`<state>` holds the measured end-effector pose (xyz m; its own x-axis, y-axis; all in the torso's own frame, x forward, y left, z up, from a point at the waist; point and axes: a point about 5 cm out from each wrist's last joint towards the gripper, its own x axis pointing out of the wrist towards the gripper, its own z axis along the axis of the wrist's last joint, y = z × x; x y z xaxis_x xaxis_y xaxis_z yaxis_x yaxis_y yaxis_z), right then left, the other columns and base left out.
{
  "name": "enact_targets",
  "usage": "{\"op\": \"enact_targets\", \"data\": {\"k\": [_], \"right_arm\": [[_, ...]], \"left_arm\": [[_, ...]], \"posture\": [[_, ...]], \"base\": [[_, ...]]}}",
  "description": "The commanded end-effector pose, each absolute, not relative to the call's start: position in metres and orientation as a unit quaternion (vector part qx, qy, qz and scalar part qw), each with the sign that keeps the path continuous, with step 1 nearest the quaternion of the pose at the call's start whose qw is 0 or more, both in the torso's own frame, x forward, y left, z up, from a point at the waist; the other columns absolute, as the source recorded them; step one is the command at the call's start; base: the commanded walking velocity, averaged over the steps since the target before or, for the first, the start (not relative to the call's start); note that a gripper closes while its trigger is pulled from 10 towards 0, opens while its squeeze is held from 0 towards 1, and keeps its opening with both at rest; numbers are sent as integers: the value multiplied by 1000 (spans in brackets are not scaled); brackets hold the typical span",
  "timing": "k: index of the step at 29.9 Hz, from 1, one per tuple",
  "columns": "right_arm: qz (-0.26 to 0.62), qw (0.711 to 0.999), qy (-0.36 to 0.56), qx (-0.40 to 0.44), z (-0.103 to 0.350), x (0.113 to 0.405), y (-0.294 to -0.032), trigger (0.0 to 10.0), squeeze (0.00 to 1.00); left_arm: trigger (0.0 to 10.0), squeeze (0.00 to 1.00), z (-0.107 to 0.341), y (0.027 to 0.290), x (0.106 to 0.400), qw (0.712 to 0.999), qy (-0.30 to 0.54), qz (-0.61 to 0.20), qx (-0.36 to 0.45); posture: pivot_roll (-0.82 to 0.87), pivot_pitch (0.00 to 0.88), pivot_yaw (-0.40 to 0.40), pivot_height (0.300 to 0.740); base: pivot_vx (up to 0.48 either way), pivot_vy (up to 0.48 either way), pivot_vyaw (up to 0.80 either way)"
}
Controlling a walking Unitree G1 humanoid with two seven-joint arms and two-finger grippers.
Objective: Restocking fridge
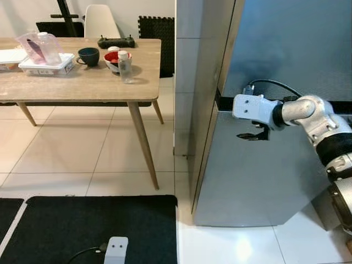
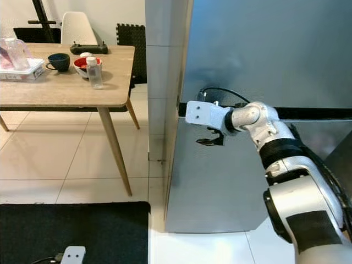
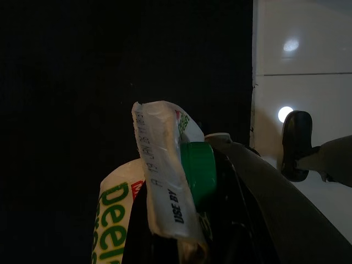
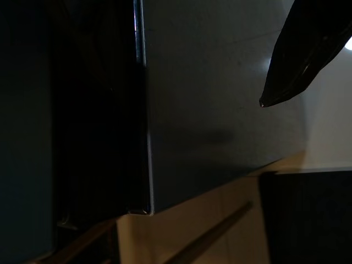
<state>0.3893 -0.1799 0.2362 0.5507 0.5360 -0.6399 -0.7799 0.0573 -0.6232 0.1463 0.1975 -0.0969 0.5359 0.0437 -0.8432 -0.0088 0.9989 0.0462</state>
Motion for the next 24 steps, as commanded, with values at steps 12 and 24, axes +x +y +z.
{"op": "enact_targets", "data": {"k": [12, 24], "right_arm": [[555, 673, 160, -463, 212, 374, -175, 10000, 0], [729, 634, -92, -240, 292, 331, -142, 10000, 0]], "left_arm": [[10000, 0, -100, 187, 142, 872, 489, 8, 4], [10000, 0, -100, 187, 142, 871, 491, 8, 4]], "posture": [[-71, 0, -63, 740], [-71, 0, -63, 740]], "base": [[0, 0, 0], [0, 0, 0]]}}
